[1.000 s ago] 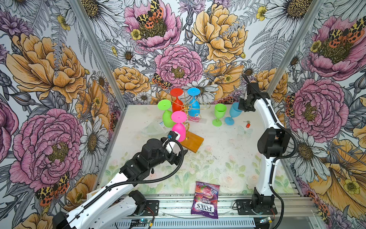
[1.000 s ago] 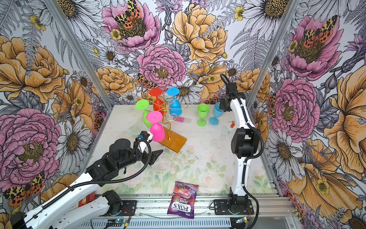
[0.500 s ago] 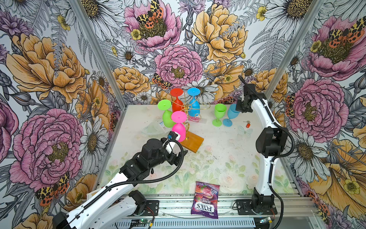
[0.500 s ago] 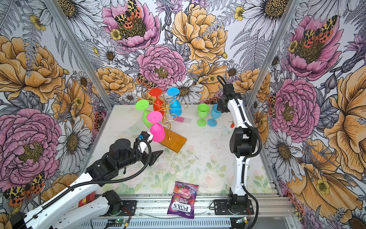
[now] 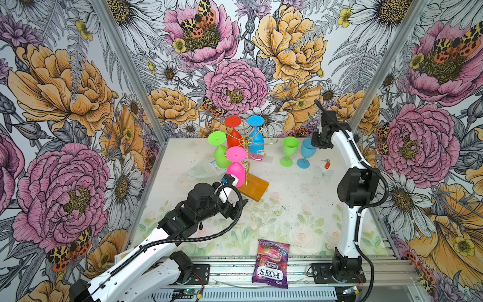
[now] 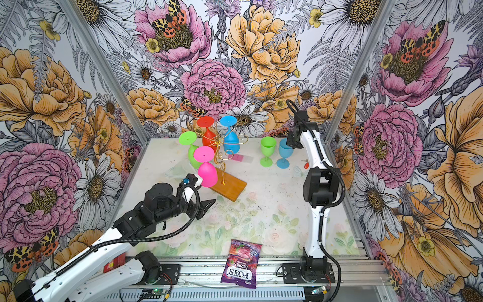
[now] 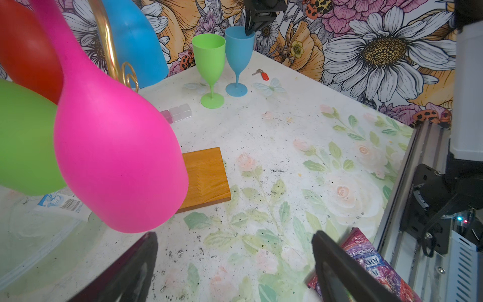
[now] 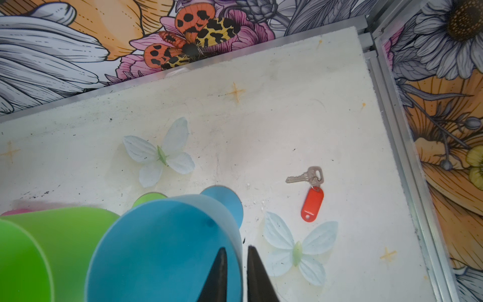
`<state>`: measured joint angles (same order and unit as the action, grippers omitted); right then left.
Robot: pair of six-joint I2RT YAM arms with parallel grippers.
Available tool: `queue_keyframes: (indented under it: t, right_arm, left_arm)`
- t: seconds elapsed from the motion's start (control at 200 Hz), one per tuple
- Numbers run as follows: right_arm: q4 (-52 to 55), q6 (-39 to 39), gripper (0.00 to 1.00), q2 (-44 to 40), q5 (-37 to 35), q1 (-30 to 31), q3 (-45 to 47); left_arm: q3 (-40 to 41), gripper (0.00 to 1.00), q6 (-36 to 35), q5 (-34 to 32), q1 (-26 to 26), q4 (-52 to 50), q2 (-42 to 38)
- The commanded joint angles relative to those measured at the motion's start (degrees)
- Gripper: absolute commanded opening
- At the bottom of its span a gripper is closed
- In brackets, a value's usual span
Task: Take the wine glass off the wine glass rack
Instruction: Place the wine glass at the top-right of the table.
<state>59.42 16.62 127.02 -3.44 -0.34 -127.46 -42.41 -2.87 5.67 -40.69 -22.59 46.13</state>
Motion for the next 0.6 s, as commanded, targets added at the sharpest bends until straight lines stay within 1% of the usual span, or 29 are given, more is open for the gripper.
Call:
queue_keyframes:
  t: [0.0, 0.18, 0.405, 0.591]
  right_arm:
    - [-0.7, -0.4, 0.2, 0.1, -1.3, 0.4, -1.9]
    - [-0.7, -0.5, 0.25, -0.3, -1.2, 0.4, -1.9]
    - [-0.7, -0.9, 0.36, -2.3, -1.4, 0.4, -1.9]
    - [-0.6, -1.2, 0.51, -5.1, -2.0, 0.4, -1.7]
  left_arm:
    - [-1.6, 0.93, 0.3, 1.5, 0.7, -0.5, -0.5]
    - [-2.0, 0.93, 0.2, 2.0, 0.7, -0.6, -0.2]
    - [-3.3, 0.94, 1.0, 2.6, 0.7, -1.7, -0.3]
    - [-5.4, 0.94, 1.5, 3.6, 0.9, -3.7, 0.6]
